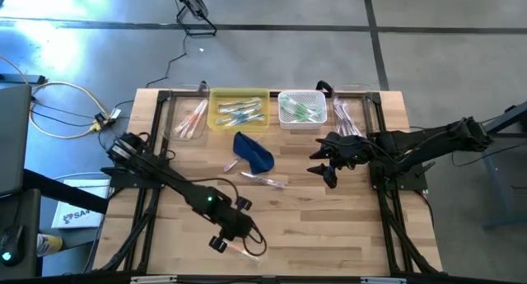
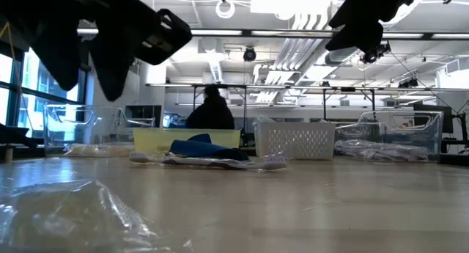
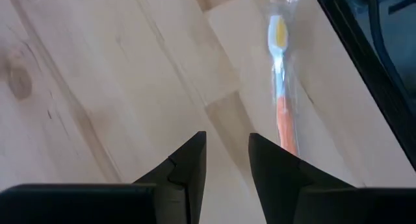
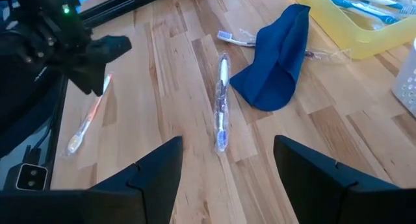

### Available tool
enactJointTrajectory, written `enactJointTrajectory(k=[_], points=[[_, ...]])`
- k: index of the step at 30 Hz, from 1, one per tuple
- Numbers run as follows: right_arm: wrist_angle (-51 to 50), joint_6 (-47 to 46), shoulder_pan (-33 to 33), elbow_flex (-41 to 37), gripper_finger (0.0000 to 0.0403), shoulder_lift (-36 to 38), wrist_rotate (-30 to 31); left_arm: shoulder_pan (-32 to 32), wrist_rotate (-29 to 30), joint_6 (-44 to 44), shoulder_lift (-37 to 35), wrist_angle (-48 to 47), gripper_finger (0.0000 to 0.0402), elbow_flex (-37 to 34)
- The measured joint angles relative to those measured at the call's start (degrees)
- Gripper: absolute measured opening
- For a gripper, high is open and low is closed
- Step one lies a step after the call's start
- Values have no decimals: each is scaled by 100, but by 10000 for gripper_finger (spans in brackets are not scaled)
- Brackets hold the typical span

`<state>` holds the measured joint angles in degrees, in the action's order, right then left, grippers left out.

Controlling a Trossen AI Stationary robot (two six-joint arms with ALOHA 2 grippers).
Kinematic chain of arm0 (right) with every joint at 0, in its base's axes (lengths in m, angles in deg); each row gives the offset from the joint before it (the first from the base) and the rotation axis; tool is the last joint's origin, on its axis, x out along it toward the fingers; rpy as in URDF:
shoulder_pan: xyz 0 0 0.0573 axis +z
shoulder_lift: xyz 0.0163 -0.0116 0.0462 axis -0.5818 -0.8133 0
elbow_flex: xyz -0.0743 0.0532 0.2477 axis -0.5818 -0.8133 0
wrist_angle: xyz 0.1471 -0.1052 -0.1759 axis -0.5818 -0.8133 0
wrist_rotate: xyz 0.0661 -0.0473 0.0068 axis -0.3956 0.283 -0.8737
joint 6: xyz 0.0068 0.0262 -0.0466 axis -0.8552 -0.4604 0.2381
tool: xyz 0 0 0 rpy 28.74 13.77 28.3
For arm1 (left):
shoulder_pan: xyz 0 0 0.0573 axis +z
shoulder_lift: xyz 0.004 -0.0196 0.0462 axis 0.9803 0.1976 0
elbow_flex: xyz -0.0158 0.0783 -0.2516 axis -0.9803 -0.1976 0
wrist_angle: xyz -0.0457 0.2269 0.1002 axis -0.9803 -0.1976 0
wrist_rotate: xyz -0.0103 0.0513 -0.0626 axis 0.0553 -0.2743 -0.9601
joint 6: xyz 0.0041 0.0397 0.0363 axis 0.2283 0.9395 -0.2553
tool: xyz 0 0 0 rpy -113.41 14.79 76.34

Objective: Pick & Place Toothbrushes
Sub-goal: Put the violet toothbrush into the right transparent bin

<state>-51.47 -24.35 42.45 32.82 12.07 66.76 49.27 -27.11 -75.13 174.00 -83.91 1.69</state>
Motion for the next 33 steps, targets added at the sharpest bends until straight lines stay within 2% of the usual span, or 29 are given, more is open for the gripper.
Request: enactJointTrajectory(k=[8, 29, 33], points=[[-20, 39, 0, 0, 234, 0, 0, 10, 160, 4, 38, 38, 113, 18], [-50, 46, 0, -63, 234, 0, 2, 8, 90, -27, 36, 90, 113, 14], [-50, 41, 0, -63, 234, 0, 0, 8, 92, -532, 36, 120, 113, 12]])
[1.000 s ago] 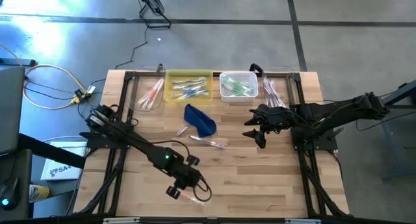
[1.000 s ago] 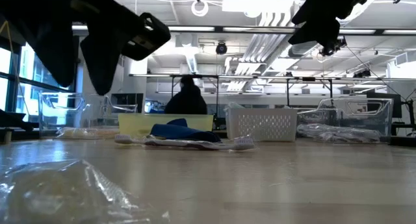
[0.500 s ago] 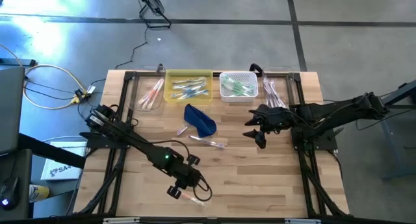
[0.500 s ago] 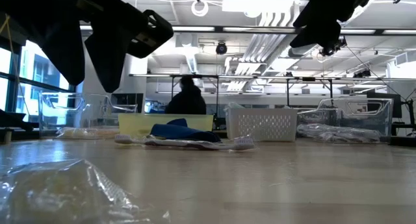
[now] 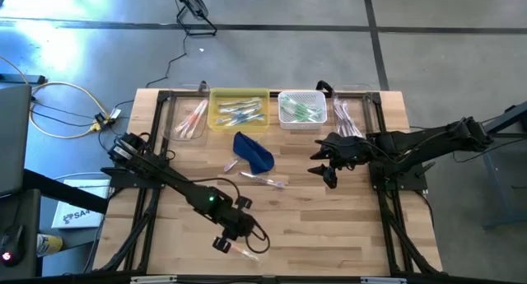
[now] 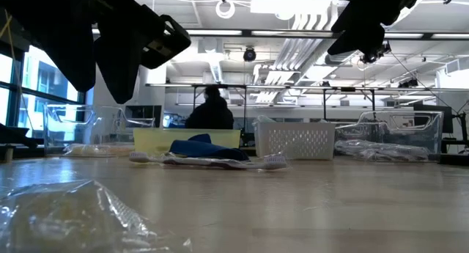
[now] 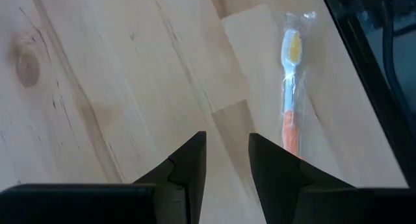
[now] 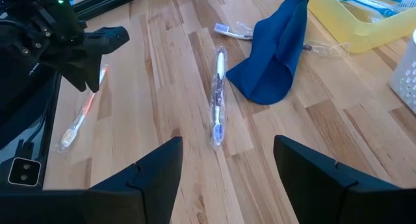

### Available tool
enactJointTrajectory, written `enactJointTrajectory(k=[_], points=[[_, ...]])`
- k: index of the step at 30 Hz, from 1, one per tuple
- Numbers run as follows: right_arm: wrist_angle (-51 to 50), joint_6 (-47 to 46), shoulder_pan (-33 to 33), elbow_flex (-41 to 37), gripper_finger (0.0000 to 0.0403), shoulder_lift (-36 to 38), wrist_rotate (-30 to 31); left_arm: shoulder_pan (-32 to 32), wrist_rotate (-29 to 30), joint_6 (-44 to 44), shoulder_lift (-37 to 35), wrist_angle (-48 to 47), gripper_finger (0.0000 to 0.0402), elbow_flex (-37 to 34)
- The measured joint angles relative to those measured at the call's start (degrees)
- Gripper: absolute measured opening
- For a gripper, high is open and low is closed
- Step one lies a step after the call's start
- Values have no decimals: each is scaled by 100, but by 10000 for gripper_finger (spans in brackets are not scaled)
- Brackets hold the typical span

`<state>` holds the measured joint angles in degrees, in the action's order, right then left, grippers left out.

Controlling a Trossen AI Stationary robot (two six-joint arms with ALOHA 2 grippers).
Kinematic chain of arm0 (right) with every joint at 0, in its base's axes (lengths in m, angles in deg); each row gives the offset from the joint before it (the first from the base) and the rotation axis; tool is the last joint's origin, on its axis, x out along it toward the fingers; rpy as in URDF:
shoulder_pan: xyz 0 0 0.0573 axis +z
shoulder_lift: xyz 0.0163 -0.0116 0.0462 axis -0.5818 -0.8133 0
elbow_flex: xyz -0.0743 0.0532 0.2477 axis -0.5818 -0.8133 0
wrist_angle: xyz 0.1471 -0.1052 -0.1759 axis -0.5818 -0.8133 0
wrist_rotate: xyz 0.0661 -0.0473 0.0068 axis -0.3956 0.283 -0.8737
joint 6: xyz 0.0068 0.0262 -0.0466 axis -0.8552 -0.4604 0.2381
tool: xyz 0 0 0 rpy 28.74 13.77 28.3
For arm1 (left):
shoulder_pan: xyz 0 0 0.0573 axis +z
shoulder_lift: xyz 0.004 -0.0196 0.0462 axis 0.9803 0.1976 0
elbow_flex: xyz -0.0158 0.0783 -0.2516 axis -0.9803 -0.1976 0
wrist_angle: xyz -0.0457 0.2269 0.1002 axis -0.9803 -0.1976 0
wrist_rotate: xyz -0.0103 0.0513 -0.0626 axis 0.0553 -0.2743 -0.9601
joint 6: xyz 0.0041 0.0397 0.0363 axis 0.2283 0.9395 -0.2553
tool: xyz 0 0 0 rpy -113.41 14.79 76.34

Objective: Pick & Place Toothbrushes
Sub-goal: Put the violet toothbrush into the right transparent bin

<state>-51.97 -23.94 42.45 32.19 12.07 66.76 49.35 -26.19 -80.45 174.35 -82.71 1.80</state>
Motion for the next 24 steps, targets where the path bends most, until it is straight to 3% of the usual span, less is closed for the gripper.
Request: enactJointTrajectory(k=[16, 24], points=[[-19, 12, -2, -2, 234, 0, 304, -44, 3, 727, -2, -68, 115, 0], [-28, 14, -2, 0, 234, 0, 304, -47, -67, 727, -2, -493, 186, -4]])
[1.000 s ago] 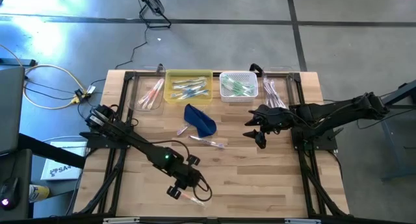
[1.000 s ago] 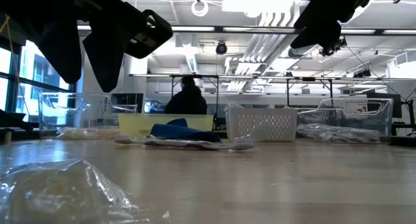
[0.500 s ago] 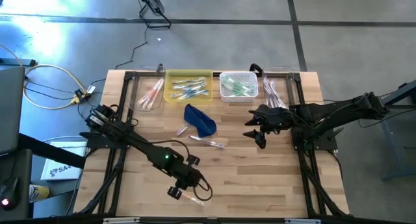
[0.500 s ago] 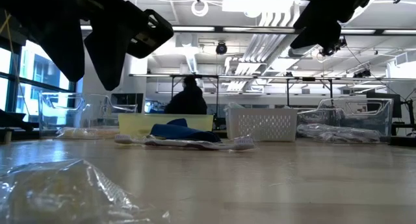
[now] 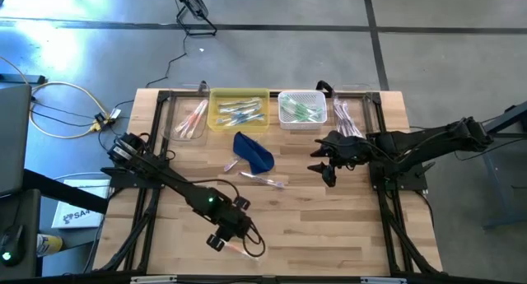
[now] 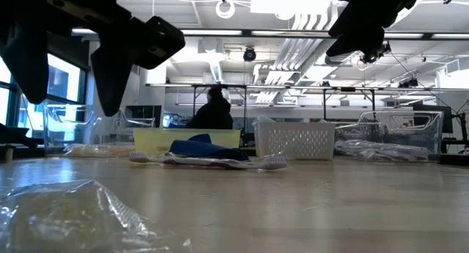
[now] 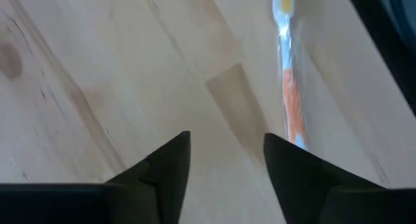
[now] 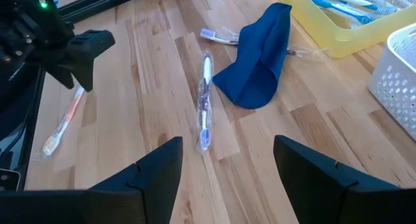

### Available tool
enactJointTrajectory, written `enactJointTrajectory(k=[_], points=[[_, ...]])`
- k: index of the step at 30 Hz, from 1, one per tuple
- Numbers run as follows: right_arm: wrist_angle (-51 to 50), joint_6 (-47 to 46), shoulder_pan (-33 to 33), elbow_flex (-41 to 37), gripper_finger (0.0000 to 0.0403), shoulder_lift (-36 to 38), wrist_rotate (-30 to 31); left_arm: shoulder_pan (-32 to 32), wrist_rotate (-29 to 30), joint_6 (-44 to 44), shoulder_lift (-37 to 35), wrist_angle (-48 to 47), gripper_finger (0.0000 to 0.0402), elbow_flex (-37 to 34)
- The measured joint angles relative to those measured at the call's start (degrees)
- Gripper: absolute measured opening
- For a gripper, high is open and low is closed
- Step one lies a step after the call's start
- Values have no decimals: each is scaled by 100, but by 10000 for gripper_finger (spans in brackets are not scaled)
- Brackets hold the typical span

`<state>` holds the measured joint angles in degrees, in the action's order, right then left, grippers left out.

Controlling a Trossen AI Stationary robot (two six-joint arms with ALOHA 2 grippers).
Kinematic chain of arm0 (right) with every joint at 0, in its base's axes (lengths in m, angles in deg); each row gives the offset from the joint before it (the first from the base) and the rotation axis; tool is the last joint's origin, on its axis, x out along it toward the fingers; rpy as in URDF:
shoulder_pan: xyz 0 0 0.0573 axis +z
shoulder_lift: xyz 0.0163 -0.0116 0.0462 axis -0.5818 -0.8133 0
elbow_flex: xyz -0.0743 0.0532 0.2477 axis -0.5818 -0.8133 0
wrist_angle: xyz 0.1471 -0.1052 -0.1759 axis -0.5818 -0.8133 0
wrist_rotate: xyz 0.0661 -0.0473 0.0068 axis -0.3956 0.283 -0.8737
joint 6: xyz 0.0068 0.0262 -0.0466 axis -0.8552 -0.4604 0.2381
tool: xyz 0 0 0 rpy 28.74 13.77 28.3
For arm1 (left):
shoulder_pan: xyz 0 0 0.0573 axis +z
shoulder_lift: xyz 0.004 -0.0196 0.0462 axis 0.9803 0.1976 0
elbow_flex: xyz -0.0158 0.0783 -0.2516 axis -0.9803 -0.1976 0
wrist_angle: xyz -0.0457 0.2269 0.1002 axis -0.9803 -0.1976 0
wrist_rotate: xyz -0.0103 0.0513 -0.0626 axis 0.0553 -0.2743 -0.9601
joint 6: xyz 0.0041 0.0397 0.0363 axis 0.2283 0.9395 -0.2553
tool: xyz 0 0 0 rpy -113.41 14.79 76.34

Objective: Pick & Place Toothbrushes
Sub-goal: Put the violet toothbrush into the right transparent bin

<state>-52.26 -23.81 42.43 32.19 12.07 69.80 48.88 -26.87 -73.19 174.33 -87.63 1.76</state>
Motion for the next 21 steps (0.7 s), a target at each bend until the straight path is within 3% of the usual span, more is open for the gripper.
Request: enactJointTrajectory(k=[5, 21], points=[[-2, 0, 0, 0, 234, 0, -2, 6, -20, -39, 0, 173, 217, 0], [-4, -4, 2, 0, 234, 0, 6, 8, 4, -536, -4, 215, 219, 0]])
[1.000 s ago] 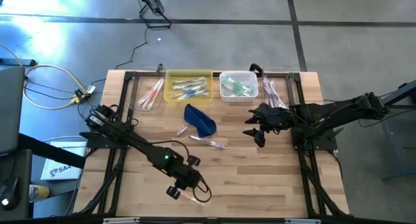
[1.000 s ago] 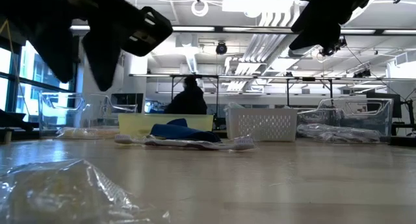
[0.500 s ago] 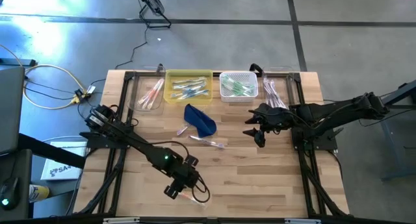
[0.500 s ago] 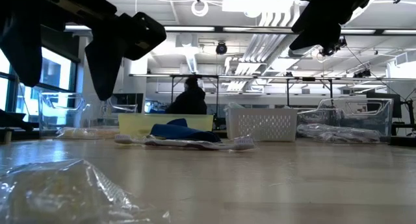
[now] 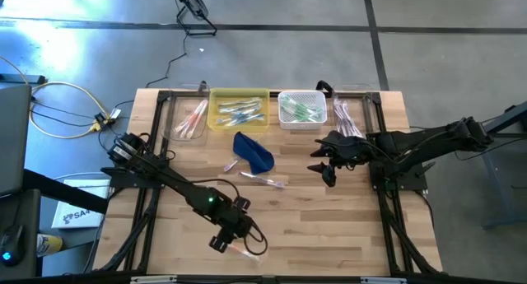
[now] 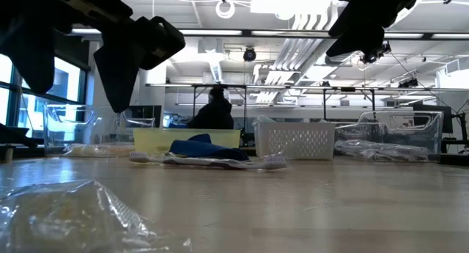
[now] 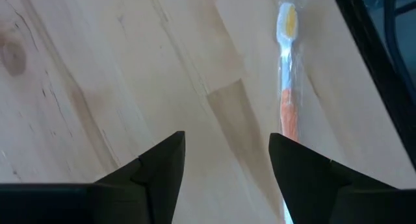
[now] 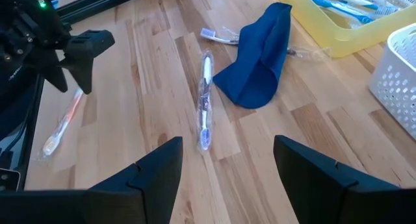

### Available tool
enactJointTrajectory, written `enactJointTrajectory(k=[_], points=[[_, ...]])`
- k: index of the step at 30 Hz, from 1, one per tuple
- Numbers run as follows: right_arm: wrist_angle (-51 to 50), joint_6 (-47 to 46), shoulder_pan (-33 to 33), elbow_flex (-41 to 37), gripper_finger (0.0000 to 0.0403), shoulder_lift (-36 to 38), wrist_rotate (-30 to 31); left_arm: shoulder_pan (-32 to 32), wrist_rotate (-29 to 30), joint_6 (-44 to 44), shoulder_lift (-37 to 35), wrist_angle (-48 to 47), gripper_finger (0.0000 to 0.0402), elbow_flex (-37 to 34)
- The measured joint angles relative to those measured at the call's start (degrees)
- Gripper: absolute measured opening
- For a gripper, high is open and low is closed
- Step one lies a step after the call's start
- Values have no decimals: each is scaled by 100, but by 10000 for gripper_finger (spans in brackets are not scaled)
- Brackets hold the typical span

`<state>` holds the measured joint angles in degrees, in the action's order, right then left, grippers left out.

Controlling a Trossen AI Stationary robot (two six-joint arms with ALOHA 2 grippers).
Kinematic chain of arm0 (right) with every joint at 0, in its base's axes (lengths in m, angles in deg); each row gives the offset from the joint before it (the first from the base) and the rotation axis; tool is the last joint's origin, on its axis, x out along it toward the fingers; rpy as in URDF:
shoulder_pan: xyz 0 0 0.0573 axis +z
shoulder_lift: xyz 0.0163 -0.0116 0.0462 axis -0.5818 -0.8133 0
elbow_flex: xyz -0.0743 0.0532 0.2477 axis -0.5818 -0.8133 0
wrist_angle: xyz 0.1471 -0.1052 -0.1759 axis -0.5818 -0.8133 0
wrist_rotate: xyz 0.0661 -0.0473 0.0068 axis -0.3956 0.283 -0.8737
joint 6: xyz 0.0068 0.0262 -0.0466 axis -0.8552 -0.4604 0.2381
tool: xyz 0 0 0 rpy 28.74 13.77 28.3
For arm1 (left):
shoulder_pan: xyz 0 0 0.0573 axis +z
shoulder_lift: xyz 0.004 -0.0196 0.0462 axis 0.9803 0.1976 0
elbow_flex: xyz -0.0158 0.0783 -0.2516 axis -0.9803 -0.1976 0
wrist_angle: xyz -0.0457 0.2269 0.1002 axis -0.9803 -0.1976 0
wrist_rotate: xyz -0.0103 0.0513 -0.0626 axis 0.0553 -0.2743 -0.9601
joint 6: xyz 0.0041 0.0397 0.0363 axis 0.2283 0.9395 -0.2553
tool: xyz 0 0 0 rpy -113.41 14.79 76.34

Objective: Pick & Place Toothbrushes
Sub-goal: Put the violet toothbrush into the right transparent bin

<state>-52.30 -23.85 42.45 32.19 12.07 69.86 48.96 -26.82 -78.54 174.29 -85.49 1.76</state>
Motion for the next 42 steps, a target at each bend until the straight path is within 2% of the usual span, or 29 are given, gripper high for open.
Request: enactJointTrajectory(k=[8, 14, 22, 30, 42], points=[[2, -5, -1, 0, 234, 0, 160, -201, 169, 490, 0, 67, 219, 0], [2, -4, -2, 0, 234, 0, 165, -614, 555, 502, 52, 53, 219, 0], [-12, -4, -1, 0, 234, -2, 164, -1008, 601, 298, 428, 232, 219, 8], [-23, -4, -2, 0, 234, -2, 164, -1086, 607, -110, 717, 309, 219, 3], [-26, -4, 1, 0, 234, -2, 162, -1086, 721, -183, 939, 417, 219, 17]])
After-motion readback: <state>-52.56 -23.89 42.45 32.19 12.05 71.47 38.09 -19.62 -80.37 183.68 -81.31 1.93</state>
